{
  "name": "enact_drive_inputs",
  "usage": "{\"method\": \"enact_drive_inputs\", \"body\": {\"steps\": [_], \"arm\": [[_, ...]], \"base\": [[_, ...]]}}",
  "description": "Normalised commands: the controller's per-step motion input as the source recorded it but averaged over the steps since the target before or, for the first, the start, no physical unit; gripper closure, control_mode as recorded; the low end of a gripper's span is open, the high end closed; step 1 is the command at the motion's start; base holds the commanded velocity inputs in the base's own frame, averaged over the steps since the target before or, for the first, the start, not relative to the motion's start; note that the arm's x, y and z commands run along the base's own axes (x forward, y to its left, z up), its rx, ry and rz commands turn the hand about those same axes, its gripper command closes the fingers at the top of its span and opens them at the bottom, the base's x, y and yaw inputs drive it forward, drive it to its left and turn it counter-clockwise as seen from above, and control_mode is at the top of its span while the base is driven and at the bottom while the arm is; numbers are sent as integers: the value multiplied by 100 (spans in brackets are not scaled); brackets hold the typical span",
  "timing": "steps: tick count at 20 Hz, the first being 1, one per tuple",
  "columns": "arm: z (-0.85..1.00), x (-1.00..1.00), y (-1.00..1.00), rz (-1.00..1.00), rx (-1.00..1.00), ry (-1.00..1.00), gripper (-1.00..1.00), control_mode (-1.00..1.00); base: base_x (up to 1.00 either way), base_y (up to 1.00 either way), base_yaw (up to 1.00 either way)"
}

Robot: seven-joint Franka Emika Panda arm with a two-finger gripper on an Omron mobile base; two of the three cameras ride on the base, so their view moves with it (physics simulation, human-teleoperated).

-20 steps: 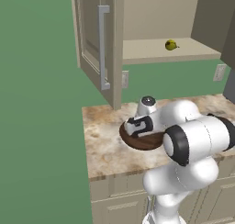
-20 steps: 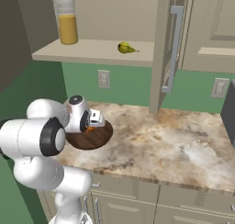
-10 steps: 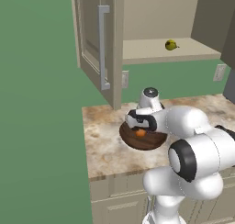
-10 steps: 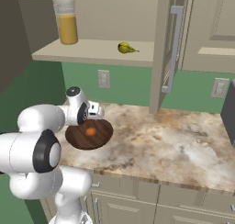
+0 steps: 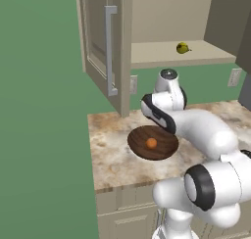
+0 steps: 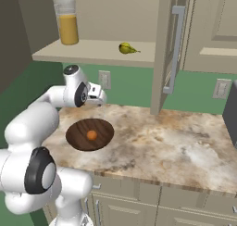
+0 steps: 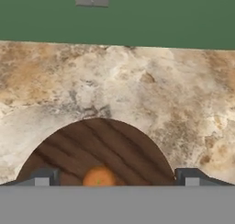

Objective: Open the cabinet. Pick the tangerine and pear from the cabinet and place them into the bowl. Then close the cabinet.

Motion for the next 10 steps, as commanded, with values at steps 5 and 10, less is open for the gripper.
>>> {"method": "enact_drive_inputs", "body": {"steps": [5,10], "arm": [[84,-16,-46,-12,0,0,-100,-100],[82,-15,-62,-11,0,0,-100,-100]], "base": [[0,0,0],[0,0,0]]}}
